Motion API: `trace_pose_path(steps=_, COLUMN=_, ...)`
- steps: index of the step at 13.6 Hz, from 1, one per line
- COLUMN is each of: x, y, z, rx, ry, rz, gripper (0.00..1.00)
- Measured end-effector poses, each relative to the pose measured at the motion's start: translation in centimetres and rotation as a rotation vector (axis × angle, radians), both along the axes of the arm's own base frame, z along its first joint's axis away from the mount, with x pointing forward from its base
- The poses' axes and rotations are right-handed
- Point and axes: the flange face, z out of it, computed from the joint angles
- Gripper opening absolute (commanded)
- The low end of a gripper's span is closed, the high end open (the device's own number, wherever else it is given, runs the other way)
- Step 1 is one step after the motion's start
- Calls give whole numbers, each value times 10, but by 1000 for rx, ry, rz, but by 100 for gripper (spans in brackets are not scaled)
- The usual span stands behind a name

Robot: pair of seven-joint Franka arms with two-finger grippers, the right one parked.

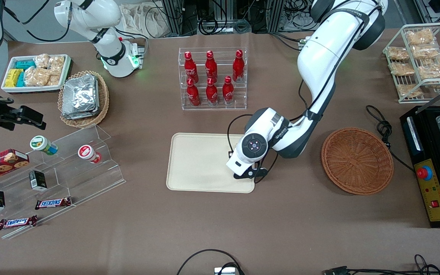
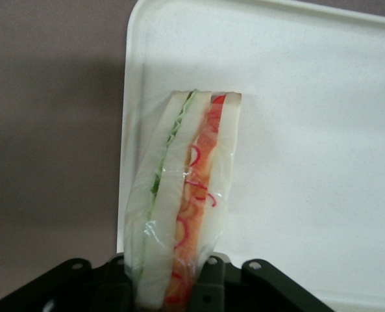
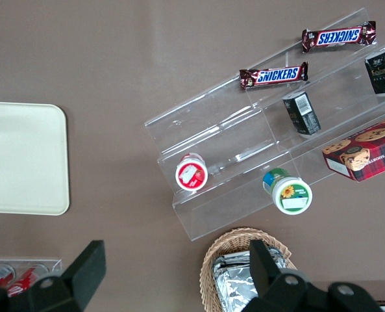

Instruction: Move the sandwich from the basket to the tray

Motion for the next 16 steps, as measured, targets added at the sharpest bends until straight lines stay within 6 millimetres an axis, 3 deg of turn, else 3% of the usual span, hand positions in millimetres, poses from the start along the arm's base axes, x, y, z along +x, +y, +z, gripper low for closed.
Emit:
trace_pose_path(steps=7, x=8, y=2, z=10, rx=-12, ry=-20, rz=13, gripper=100)
trace_pose_path(steps=9, x=22, y=15, z=45, rx=-2, ry=-40, rz=79, gripper=100)
trace_pose_path(steps=13, x=42, y=76, z=160, rx=9, ry=-119, rz=195, gripper=100)
trace_pose_path(steps=16, x=33, y=133, z=199, rx=32, ry=-149, rz=195, gripper=100)
